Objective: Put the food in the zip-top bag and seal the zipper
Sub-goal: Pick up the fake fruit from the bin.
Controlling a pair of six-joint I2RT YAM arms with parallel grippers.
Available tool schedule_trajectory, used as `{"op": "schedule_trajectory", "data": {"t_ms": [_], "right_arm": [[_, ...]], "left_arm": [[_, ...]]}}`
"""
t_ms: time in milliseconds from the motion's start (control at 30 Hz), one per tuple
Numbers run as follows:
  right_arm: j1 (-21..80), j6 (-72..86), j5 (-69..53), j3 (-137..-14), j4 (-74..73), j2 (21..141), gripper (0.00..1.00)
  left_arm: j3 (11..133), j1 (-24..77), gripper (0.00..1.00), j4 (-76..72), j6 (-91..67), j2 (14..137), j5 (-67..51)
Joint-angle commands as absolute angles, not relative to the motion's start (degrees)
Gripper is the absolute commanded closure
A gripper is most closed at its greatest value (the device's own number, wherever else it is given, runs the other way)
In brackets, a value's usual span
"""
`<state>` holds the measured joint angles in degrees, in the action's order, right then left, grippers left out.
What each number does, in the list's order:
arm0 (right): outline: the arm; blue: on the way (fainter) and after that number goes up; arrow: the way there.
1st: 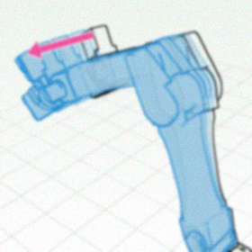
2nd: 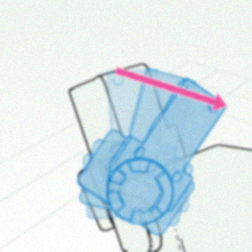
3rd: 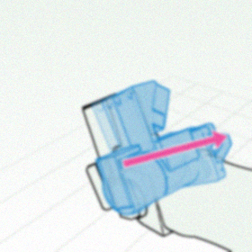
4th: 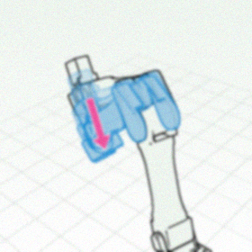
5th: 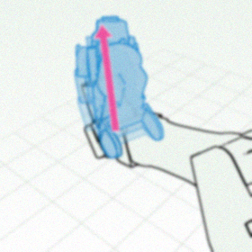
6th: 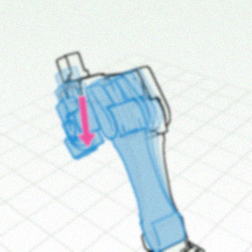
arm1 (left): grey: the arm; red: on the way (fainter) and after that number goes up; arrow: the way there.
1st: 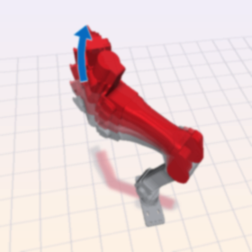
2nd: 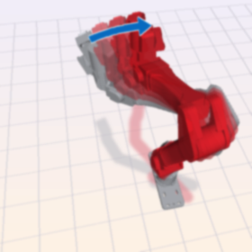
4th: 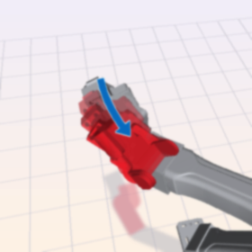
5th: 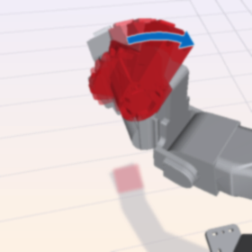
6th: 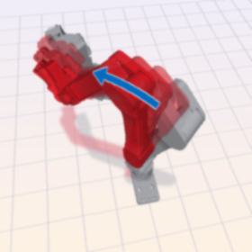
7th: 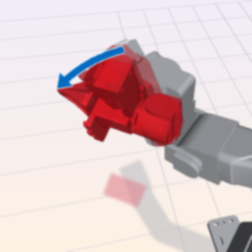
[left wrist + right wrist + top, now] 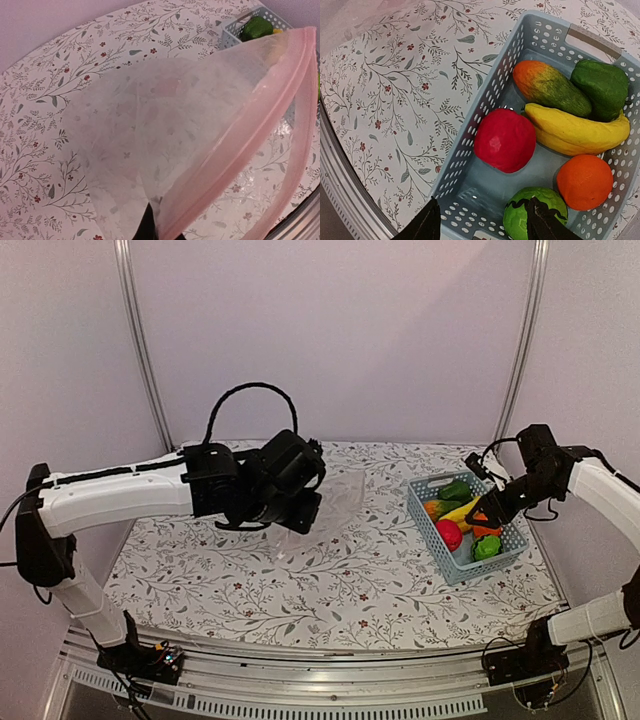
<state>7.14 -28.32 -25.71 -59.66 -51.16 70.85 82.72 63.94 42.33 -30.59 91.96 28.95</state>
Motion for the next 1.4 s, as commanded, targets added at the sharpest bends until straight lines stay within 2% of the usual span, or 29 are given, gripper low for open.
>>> {"op": "schedule_trajectory", "data": {"t_ms": [0, 167, 333, 467, 633, 1100, 1300, 1367], "right_arm": [[4.6, -28.2, -25.5, -59.5, -47.7, 76.5, 0.43], [4.2, -27.0, -28.4, -61.9, -47.1, 83.6, 0.42], [4.2, -26.1, -28.4, -62.7, -46.6, 88.8, 0.36], [4.2, -25.1, -29.1, -63.4, -46.5, 91.4, 0.30], [4.2, -23.5, -30.6, -64.9, -45.8, 94.6, 0.29], [4.4, -21.0, -33.8, -65.4, -44.2, 102.3, 0.17], [4.5, -20.9, -36.0, -65.0, -44.1, 103.0, 0.48], [4.5, -21.0, -36.1, -65.2, -45.2, 101.5, 0.56]], "left_arm": [[87.5, 64.8, 1.00, 39.8, -30.5, 97.1, 23.8], [90.4, 64.8, 1.00, 38.7, -31.8, 100.8, 24.3], [90.1, 64.8, 1.00, 36.0, -32.3, 101.3, 24.8], [90.7, 64.8, 1.00, 35.8, -31.8, 101.6, 25.2], [90.4, 64.8, 1.00, 35.8, -31.5, 101.5, 25.3], [90.4, 64.7, 1.00, 36.1, -32.1, 102.2, 24.9], [90.5, 64.7, 1.00, 34.8, -32.2, 103.4, 24.6], [90.6, 64.6, 1.00, 34.5, -32.5, 103.9, 24.7]]}}
